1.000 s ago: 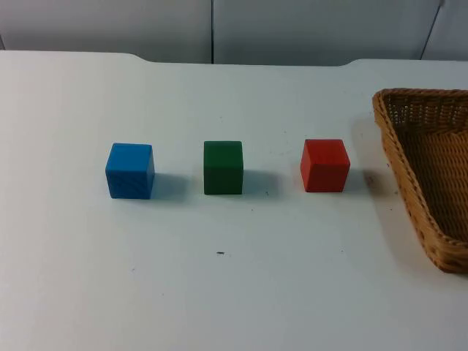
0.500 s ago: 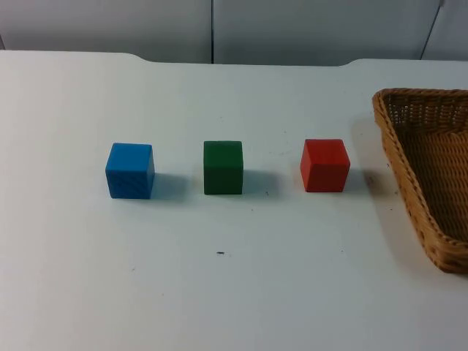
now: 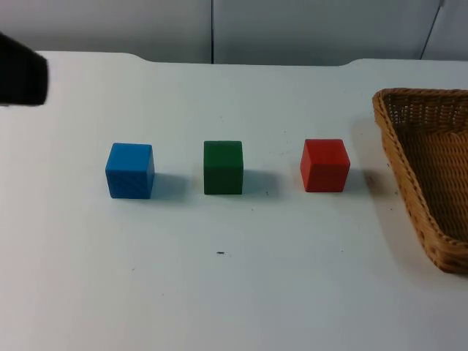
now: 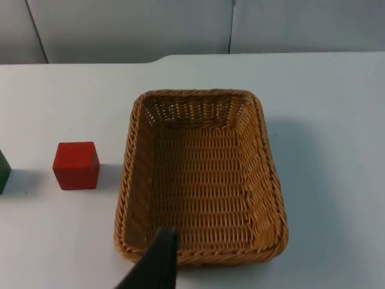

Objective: Pick up the basket with the left hand and place the blue cube into the basket with the right hand.

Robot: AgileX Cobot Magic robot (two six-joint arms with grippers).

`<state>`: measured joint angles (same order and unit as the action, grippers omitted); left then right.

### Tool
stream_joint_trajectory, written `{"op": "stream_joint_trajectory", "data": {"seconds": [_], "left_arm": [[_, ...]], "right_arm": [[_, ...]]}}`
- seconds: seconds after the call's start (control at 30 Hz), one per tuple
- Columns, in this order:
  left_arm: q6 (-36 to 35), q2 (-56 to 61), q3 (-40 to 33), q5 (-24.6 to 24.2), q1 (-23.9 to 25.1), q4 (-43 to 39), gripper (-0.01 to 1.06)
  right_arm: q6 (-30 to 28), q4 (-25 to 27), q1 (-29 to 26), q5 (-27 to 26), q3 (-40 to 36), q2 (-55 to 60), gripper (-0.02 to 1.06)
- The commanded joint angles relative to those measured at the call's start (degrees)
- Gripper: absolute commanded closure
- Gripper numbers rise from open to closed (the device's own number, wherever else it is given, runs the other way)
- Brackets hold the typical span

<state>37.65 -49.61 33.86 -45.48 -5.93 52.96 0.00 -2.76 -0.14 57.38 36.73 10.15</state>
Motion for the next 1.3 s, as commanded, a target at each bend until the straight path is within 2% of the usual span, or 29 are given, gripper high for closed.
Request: {"op": "stream_joint_trajectory", "data": {"seconds": [0.0,0.07,0.1,0.2,0.3,0.4,0.43,0.57,0.6,0.73,0.8,0.87,1.1,1.17,1.27], "left_arm": [[6.62,-3.86,0.22,0.72,-0.35,7.60,0.03],[13.20,-8.74,0.22,0.63,-0.62,13.98,0.03],[13.20,-8.74,0.22,0.63,-0.62,13.98,0.03],[20.87,-16.99,0.22,0.63,-0.99,21.98,0.03],[23.45,-20.31,0.31,0.63,-1.84,24.81,0.03],[28.38,-26.82,0.46,1.46,-6.35,29.80,0.03],[28.38,-26.82,0.46,1.46,-6.35,29.80,0.03],[28.59,-33.60,4.59,5.87,-13.75,31.08,0.03],[28.59,-33.60,4.59,5.87,-13.75,31.08,0.03],[26.78,-41.46,13.22,10.16,-21.17,31.08,0.03],[26.05,-43.67,15.75,11.47,-22.92,31.08,0.03],[24.85,-49.16,21.55,13.33,-26.54,31.08,0.03],[20.29,-62.59,34.61,13.36,-32.38,30.38,0.03],[19.61,-64.34,36.21,13.25,-33.14,30.38,0.03],[14.03,-70.68,42.33,13.25,-35.06,27.59,0.03]], "right_arm": [[-0.60,-0.62,-0.45,-0.45,0.67,0.12,0.02],[-0.60,-0.77,-0.45,-0.45,0.70,0.25,0.02],[-0.60,-0.77,-0.45,-0.45,0.70,0.25,0.02],[-0.60,-1.03,-0.45,-0.08,0.70,2.83,0.02],[-0.60,-1.03,-0.45,-0.08,0.70,4.57,0.02],[-0.60,-1.03,-0.45,-0.49,0.70,8.55,0.02],[-0.60,-1.03,-0.45,-0.49,0.70,8.55,0.02],[-1.12,-1.03,-0.45,-2.21,0.70,12.49,0.02],[-1.12,-1.03,-0.45,-2.21,0.70,12.49,0.02],[-4.78,1.21,-0.45,-4.60,0.70,14.56,0.02],[-4.90,1.41,-0.45,-4.87,0.70,14.73,0.02],[-4.90,1.55,-0.45,-4.97,0.70,14.73,0.02],[-3.56,1.45,-0.45,-4.64,0.70,14.73,0.02],[-3.43,1.45,-0.45,-4.64,0.70,14.73,0.02],[-3.58,1.11,-0.45,-4.64,0.70,14.73,0.02]]}}
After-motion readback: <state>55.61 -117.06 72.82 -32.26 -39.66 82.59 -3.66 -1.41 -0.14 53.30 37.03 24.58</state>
